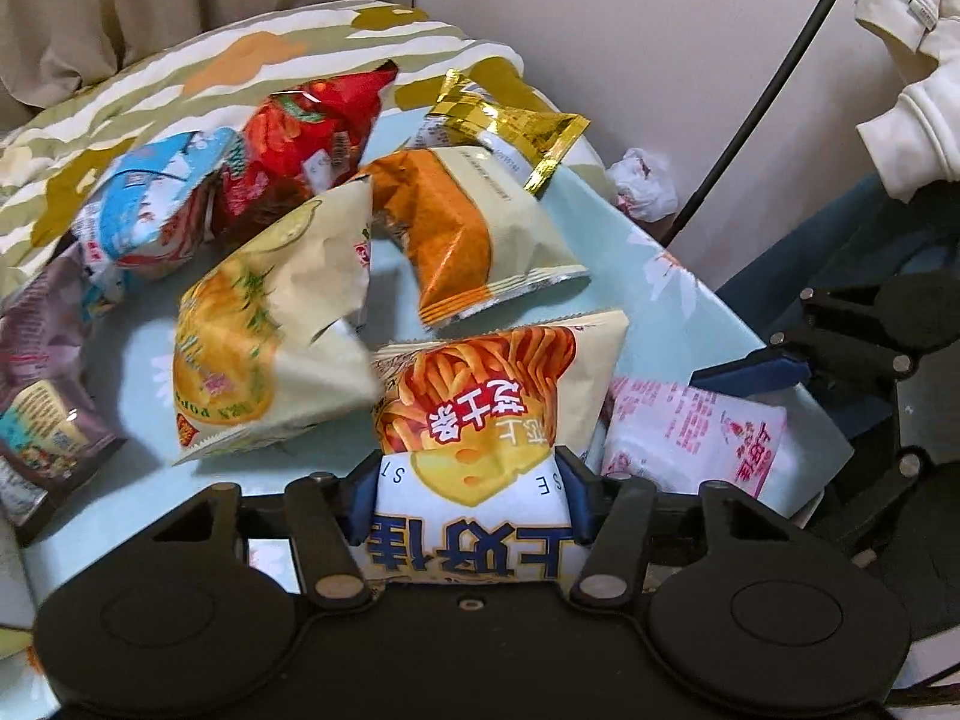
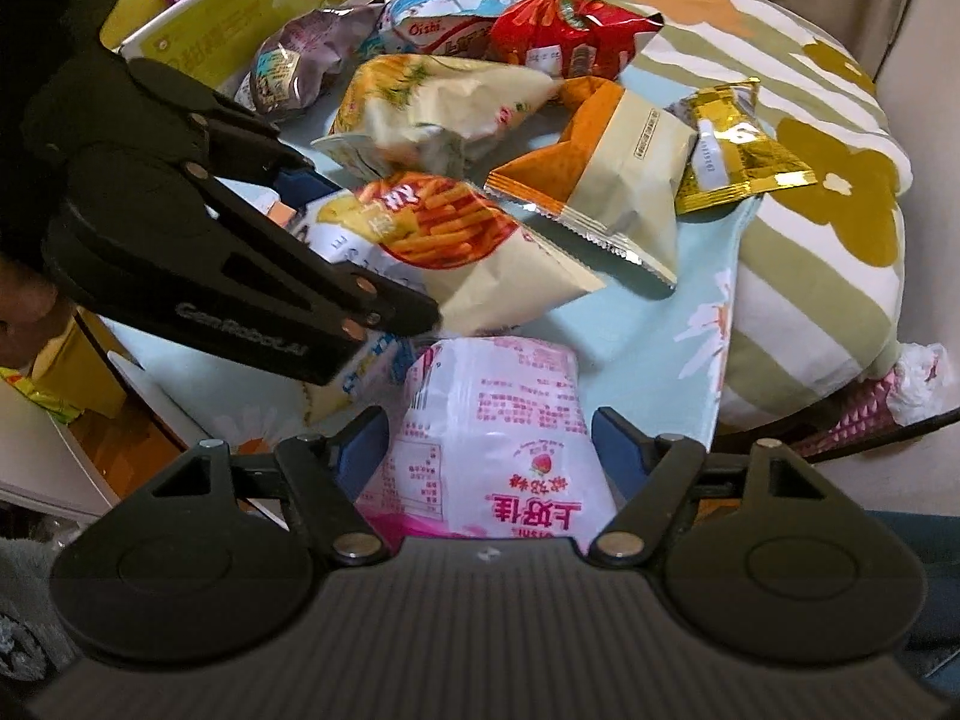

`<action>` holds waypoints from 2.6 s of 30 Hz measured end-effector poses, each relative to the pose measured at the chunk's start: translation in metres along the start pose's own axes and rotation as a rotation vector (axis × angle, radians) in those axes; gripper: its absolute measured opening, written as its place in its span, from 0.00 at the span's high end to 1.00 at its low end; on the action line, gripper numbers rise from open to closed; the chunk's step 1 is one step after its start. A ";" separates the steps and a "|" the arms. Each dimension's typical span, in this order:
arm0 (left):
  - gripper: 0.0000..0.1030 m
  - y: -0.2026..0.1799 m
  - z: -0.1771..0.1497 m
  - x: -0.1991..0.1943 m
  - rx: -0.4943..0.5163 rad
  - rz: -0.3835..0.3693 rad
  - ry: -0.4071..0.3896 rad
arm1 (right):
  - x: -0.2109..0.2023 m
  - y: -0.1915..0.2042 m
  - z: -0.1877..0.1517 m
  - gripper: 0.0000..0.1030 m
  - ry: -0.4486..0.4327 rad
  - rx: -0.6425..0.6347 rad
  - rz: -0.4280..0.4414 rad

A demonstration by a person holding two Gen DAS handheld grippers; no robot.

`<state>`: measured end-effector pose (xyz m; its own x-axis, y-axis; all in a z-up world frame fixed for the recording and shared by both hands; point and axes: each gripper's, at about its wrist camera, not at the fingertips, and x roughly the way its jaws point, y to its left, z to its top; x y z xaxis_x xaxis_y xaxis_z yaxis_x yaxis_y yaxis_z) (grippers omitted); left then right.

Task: Organize snacks
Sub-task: 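Grasp the white fries-print bag with the left tool while the right tool grasps the pink-white bag, then carry both bags over the box and open both tools to drop them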

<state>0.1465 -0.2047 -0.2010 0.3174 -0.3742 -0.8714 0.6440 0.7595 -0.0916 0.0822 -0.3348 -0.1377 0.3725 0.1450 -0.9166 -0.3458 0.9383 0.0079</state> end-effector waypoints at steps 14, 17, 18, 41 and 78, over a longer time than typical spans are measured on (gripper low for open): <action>0.41 0.015 -0.015 -0.019 -0.030 0.047 -0.013 | 0.021 0.005 0.001 0.21 0.024 -0.002 0.003; 0.41 0.016 -0.017 -0.022 -0.034 0.047 -0.017 | 0.020 0.005 0.002 0.25 0.023 0.002 0.006; 0.41 0.015 -0.017 -0.023 -0.035 0.047 -0.019 | 0.020 0.005 0.002 0.26 0.024 0.004 0.005; 0.41 0.032 -0.007 -0.151 -0.081 0.172 -0.267 | -0.075 0.036 0.062 0.33 -0.177 -0.055 0.006; 0.41 0.377 0.004 -0.194 -0.362 0.436 -0.260 | 0.028 0.206 0.383 0.32 -0.275 0.019 0.043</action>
<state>0.3309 0.1525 -0.0643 0.6866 -0.0716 -0.7235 0.1543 0.9868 0.0487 0.3510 -0.0169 -0.0088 0.5782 0.2621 -0.7726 -0.3514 0.9347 0.0541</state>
